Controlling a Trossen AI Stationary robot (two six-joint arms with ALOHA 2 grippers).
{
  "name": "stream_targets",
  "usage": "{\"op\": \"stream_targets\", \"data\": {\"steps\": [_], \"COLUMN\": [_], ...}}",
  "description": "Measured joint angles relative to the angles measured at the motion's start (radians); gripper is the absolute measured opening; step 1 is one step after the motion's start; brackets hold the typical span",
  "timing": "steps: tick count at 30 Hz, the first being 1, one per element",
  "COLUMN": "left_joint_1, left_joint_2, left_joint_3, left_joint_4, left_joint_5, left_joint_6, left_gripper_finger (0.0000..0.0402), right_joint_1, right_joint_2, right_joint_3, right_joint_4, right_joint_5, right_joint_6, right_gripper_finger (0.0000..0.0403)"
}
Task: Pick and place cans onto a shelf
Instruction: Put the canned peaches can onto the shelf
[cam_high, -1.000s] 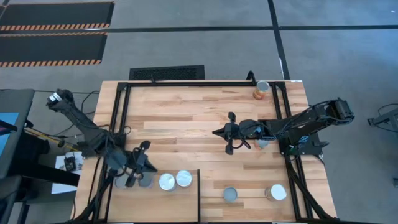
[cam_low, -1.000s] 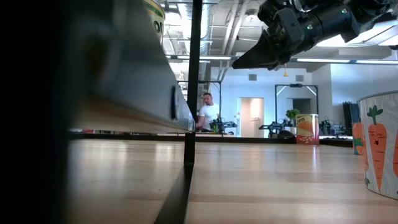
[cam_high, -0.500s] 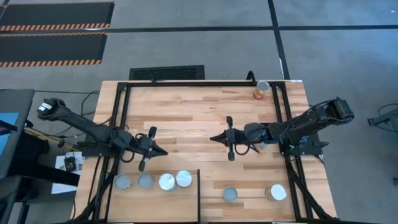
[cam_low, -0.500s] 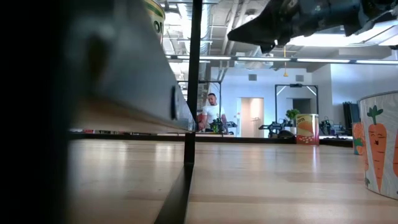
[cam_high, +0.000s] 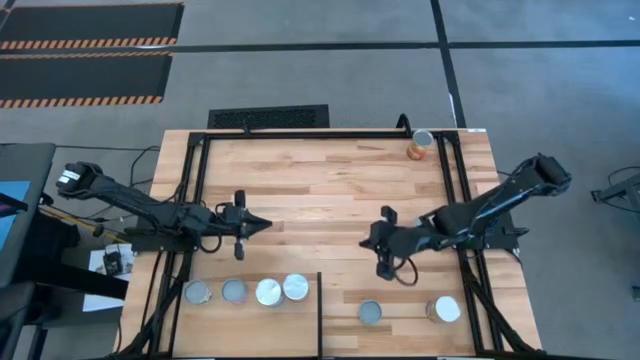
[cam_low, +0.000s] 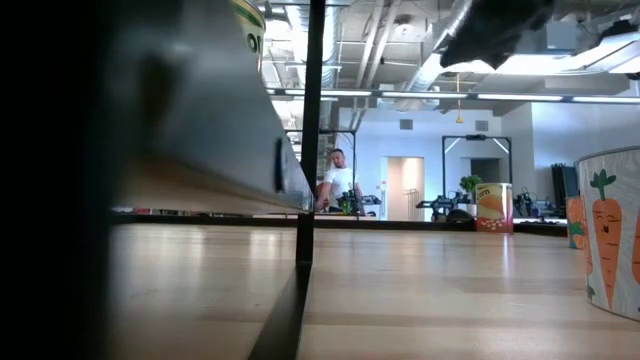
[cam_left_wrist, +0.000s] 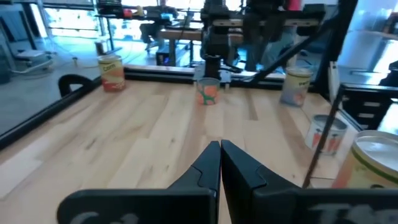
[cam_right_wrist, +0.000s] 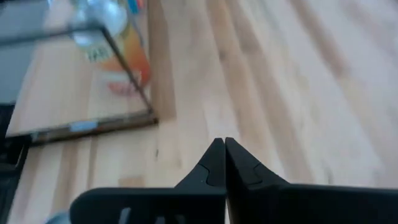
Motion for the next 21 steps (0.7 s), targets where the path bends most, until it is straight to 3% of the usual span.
{"op": "stream_targets", "data": {"steps": [8, 21], "left_joint_1": [0.0, -0.001], "left_joint_2": [0.003, 0.003], "left_joint_3": [0.0, 0.0], "left_joint_4": [-0.007, -0.051], "left_joint_5": [0.0, -0.001], "left_joint_6": [0.015, 0.029], "left_gripper_finger": [0.0, 0.0], "right_joint_1": [0.116, 0.341], "right_joint_2": [0.021, 0.02], "right_joint_3": [0.115, 0.117], "right_joint_4": [-0.388, -0.57], "right_joint_5": [-0.031, -0.259], "right_joint_6": [0.422, 1.123], "right_gripper_finger": [0.0021, 0.0163]}}
